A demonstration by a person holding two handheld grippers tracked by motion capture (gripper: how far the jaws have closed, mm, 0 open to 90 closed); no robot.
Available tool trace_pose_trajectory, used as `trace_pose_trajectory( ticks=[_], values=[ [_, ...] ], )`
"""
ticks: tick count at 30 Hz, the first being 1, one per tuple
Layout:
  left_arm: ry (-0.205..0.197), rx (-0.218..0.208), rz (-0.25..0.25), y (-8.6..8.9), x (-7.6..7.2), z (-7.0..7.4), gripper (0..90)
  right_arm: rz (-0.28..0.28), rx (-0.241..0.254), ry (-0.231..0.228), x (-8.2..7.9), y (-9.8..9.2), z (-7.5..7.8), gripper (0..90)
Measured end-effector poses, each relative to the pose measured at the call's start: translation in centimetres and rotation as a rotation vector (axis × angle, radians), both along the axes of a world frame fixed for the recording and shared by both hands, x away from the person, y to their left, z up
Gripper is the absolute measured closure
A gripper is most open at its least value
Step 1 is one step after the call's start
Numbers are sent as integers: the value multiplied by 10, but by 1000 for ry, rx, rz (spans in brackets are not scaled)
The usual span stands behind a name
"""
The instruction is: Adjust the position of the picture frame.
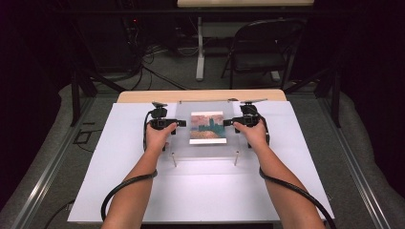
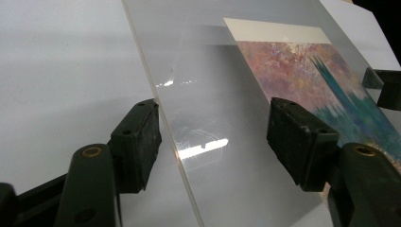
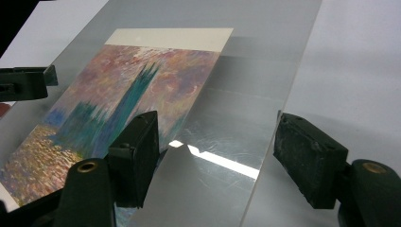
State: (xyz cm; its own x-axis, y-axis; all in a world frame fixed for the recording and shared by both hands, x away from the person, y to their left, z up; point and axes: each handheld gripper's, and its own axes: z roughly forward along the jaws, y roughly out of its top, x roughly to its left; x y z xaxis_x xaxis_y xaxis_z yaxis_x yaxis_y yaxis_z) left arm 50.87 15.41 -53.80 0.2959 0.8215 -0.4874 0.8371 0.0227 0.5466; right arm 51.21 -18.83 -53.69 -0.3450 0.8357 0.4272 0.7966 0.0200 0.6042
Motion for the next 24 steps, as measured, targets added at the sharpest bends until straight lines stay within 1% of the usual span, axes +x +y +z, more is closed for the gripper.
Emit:
trace_pose_trajectory(
  ticks=[3, 4, 7, 8, 11, 13, 14, 16, 19, 24],
  values=[
    [4, -4, 1, 1, 0, 0, 378, -7, -3, 5, 0, 0, 0, 322],
    [9, -10, 12, 1, 0, 0, 386, -18, 5, 1, 0, 1, 0, 332],
    [11, -8, 15, 1, 0, 1, 390, -23, 4, 12, 0, 0, 1, 349],
    [17, -2, 16, 0, 1, 2, 390, -38, 8, 19, -1, 0, 2, 361],
    [20, 4, 12, 0, 1, 3, 390, -31, 1, 25, 0, 0, 3, 362],
    [20, 3, 15, 0, 1, 3, 391, -36, 8, 28, 1, -1, 3, 377],
    [23, 2, 20, 0, 1, 3, 393, -37, 12, 31, 1, -1, 3, 383],
    [27, 3, 29, -1, 1, 4, 396, -35, 5, 41, 1, -2, 4, 386],
    [29, 5, 29, -2, 1, 4, 397, -39, 8, 40, 1, -1, 4, 388],
    [35, 16, 27, -2, 2, 6, 402, -57, 7, 52, 0, 0, 6, 398]
  ],
)
